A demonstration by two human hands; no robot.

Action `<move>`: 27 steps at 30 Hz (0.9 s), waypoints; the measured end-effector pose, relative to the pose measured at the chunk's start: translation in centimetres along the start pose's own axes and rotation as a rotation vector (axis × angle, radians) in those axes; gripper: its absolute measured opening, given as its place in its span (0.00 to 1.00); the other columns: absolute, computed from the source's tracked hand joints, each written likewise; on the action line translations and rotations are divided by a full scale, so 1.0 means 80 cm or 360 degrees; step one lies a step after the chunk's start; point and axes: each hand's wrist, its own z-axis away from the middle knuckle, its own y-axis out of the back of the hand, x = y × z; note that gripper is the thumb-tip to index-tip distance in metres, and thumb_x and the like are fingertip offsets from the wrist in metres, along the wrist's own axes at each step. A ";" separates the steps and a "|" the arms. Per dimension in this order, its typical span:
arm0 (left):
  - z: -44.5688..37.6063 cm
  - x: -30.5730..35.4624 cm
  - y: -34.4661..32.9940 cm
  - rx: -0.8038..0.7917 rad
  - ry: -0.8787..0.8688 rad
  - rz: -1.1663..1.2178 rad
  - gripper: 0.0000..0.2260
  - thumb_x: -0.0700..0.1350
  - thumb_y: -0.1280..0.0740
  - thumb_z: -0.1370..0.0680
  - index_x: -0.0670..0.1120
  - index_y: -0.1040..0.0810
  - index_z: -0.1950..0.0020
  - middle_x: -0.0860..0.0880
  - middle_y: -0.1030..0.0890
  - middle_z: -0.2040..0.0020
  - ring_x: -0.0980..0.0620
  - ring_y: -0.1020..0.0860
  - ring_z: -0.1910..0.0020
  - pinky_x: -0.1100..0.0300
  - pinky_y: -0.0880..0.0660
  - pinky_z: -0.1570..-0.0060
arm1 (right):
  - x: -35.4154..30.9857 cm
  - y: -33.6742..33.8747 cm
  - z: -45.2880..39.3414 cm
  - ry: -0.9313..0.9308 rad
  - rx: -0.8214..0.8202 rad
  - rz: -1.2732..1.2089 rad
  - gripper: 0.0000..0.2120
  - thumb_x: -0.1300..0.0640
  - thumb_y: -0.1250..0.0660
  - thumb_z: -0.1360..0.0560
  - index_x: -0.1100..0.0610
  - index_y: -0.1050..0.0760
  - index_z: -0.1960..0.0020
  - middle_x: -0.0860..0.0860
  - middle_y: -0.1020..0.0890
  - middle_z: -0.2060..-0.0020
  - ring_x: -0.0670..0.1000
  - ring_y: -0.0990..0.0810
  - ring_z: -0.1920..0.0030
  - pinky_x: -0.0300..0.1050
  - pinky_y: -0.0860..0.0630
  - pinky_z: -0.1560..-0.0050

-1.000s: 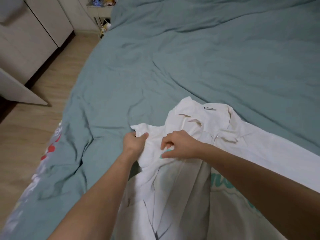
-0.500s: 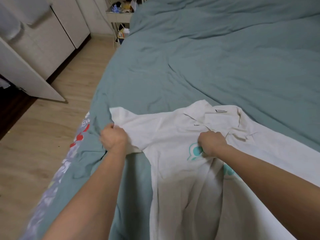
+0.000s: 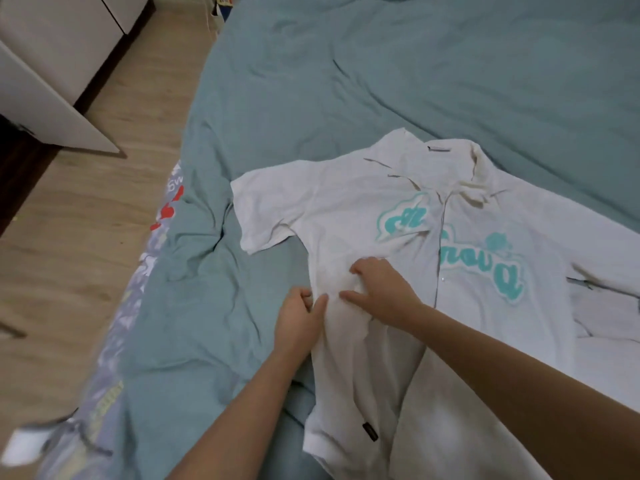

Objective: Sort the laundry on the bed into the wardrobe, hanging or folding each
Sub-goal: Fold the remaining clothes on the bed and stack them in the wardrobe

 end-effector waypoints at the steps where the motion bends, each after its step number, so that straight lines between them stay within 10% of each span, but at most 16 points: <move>1: 0.013 -0.011 -0.003 -0.0060 0.0050 0.0000 0.11 0.51 0.34 0.22 0.45 0.28 0.48 0.52 0.25 0.60 0.51 0.26 0.58 0.59 0.33 0.60 | 0.000 -0.003 0.004 -0.0023 0.0004 0.0032 0.19 0.44 0.33 0.26 0.55 0.27 0.41 0.52 0.24 0.45 0.54 0.28 0.42 0.46 0.34 0.42; 8: 0.083 -0.067 -0.011 -0.0522 0.0019 -0.0493 0.21 0.44 0.29 0.26 0.40 0.26 0.34 0.44 0.22 0.38 0.46 0.24 0.39 0.64 0.35 0.54 | -0.002 -0.001 0.057 -0.0065 0.0256 -0.0228 0.07 0.58 0.40 0.22 0.56 0.36 0.57 0.60 0.23 0.59 0.61 0.25 0.55 0.49 0.35 0.58; 15: 0.144 -0.070 0.024 0.0229 0.0220 -0.0316 0.12 0.36 0.40 0.23 0.33 0.25 0.42 0.33 0.21 0.44 0.37 0.23 0.44 0.52 0.29 0.48 | 0.047 0.004 0.194 -0.0949 0.0759 -0.1252 0.09 0.58 0.38 0.22 0.58 0.33 0.59 0.58 0.24 0.62 0.60 0.21 0.64 0.48 0.22 0.70; 20: 0.185 -0.093 0.055 0.0699 0.0268 -0.0427 0.14 0.33 0.38 0.25 0.36 0.31 0.39 0.34 0.28 0.40 0.34 0.26 0.44 0.46 0.31 0.43 | 0.090 -0.072 0.307 -0.1265 -0.0168 -0.0676 0.04 0.61 0.37 0.25 0.61 0.30 0.57 0.59 0.23 0.56 0.59 0.20 0.52 0.47 0.24 0.54; 23: 0.192 -0.116 0.056 0.0422 -0.0104 -0.0668 0.16 0.38 0.31 0.26 0.38 0.29 0.40 0.37 0.29 0.40 0.36 0.26 0.44 0.49 0.31 0.46 | 0.078 -0.100 0.330 -0.1165 -0.0315 -0.0550 0.09 0.57 0.37 0.24 0.61 0.30 0.47 0.58 0.24 0.48 0.59 0.23 0.45 0.45 0.29 0.53; 27: 0.197 -0.131 0.054 -0.0458 -0.0503 -0.1422 0.29 0.50 0.23 0.32 0.48 0.30 0.36 0.49 0.34 0.32 0.45 0.32 0.35 0.54 0.30 0.41 | 0.043 -0.124 0.332 -0.0409 0.0329 0.0083 0.20 0.55 0.28 0.30 0.61 0.30 0.43 0.57 0.26 0.50 0.58 0.26 0.50 0.50 0.27 0.55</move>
